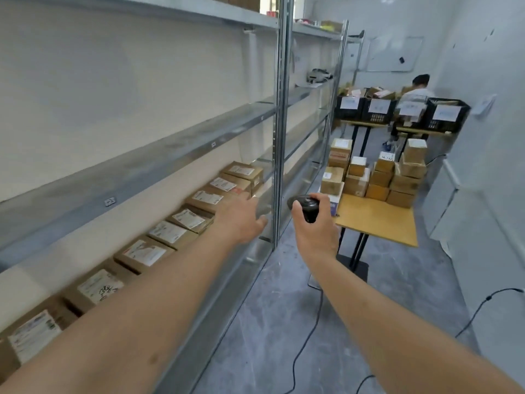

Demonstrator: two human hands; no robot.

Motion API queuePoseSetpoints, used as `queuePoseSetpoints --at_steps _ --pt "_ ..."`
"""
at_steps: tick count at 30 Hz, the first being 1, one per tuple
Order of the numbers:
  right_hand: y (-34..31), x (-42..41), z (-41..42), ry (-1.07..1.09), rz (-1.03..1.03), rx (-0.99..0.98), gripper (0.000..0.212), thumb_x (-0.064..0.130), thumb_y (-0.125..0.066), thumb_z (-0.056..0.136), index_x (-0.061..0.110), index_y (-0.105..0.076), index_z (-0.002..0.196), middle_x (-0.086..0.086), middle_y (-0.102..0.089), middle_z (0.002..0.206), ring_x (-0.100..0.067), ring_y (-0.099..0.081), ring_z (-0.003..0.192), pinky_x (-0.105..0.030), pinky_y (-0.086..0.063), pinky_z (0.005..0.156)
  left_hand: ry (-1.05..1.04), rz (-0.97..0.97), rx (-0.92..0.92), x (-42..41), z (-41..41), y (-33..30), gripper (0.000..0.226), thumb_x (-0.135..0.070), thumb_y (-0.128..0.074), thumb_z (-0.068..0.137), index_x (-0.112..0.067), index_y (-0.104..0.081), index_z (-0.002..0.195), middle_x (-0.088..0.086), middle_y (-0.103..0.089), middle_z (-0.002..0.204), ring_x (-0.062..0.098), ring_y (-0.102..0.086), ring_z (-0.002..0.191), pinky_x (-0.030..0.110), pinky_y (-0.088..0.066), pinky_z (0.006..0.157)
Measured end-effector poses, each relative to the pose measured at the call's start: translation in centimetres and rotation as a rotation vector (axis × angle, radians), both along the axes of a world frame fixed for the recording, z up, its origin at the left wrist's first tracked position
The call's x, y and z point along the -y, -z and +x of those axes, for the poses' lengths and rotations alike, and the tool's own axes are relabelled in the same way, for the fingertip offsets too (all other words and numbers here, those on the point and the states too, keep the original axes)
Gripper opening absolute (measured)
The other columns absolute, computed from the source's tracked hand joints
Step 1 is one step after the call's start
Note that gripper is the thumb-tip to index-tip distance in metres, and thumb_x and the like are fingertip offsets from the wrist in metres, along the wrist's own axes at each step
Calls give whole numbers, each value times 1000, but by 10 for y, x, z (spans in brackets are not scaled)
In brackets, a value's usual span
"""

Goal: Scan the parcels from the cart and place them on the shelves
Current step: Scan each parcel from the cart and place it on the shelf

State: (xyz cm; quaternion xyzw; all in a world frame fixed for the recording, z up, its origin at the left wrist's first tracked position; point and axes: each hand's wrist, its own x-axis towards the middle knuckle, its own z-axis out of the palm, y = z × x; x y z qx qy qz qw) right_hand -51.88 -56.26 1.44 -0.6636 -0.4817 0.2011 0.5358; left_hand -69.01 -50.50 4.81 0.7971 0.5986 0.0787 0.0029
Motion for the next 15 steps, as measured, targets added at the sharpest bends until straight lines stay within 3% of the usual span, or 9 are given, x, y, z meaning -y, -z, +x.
queuePoseSetpoints --at_steps 5,15 --pt "-1 -51 82 47 11 -8 28 59 -56 100 51 -44 124 11 -66 104 -16 -66 90 -43 -59 78 42 3 51 -59 86 0 51 -50 -51 102 -17 -56 141 6 -51 145 33 -52 133 47 -45 108" --pt "17 -150 204 193 -9 -18 30 54 -57 101 45 -46 127 10 -65 107 -15 -64 93 -34 -49 72 154 -71 44 -184 220 21 57 -52 -51 103 -17 -51 147 7 -51 150 32 -52 134 47 -46 110"
